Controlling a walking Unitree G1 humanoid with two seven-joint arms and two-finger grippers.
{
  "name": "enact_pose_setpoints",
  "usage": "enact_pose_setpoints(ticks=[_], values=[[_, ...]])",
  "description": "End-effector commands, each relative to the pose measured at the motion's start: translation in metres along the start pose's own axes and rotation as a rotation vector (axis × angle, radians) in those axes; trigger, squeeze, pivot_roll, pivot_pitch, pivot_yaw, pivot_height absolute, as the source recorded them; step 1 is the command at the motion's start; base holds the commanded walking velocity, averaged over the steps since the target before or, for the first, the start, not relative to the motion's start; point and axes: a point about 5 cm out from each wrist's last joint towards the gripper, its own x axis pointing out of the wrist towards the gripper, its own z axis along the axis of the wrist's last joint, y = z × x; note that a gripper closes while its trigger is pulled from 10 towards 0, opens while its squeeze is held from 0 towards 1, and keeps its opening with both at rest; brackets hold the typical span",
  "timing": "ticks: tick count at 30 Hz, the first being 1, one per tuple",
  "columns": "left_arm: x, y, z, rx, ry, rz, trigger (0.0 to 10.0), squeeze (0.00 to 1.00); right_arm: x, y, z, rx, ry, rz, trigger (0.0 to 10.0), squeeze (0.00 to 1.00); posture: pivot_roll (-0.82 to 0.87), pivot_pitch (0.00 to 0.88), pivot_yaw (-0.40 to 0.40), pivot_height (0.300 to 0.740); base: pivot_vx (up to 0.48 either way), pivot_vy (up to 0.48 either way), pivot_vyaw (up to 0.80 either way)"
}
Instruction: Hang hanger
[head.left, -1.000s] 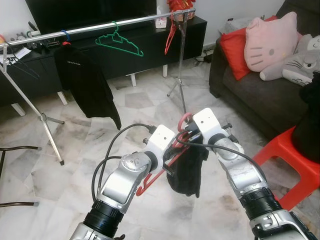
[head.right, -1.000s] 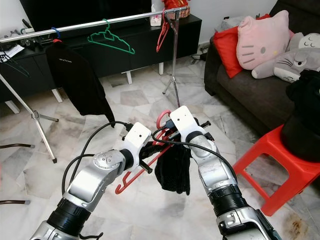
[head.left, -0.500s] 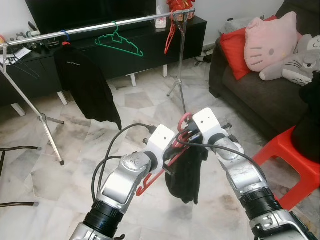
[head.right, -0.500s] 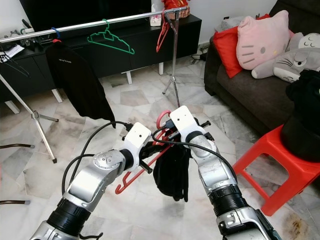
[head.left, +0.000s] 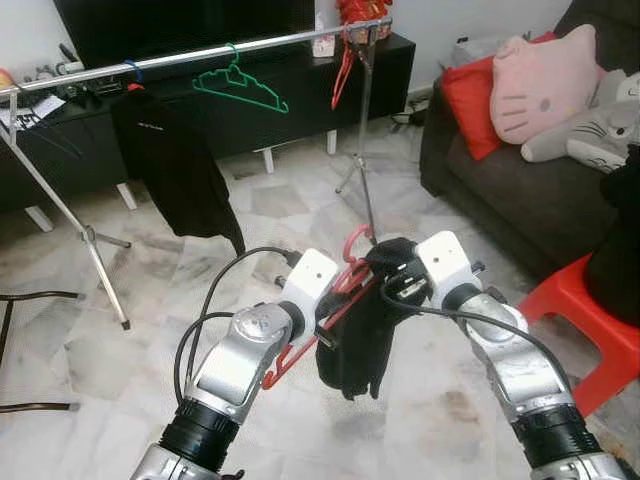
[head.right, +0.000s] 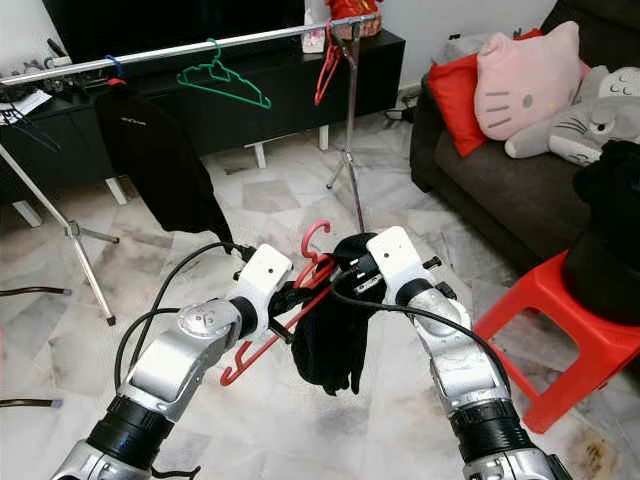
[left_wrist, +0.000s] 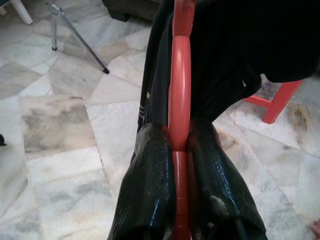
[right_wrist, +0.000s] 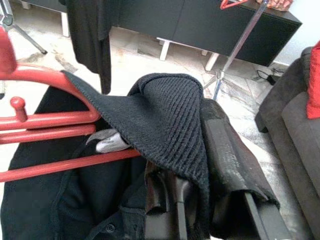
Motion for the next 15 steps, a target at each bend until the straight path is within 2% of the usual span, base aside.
enact_pose_setpoints(ticks=[1,6,10,15], values=[[-0.002,0.006,0.006,-0.001,-0.033,0.018,10.0,0.00,-0.002,-0.002,0.011,-0.001,-0.072,0.005,10.0,0.00,-0.09,0.042,0.025,0.740,0.000,0.000,0.00],[-0.005,0.003,0.005,0.017,-0.026,-0.054,10.0,0.00,-0.003,-0.001,0.012,-0.018,-0.085,0.025,10.0,0.00,-0.08,0.044,0.026,0.740,0.000,0.000,0.00],[-0.012,-0.003,0.004,0.013,-0.026,-0.197,10.0,0.00,-0.003,0.000,0.017,-0.036,-0.123,0.062,10.0,0.00,-0.08,0.043,0.026,0.740,0.000,0.000,0.00],[-0.013,-0.002,0.004,0.016,-0.024,-0.208,10.0,0.00,-0.002,-0.001,0.019,-0.053,-0.134,0.074,10.0,0.00,-0.09,0.045,0.026,0.740,0.000,0.000,0.00]])
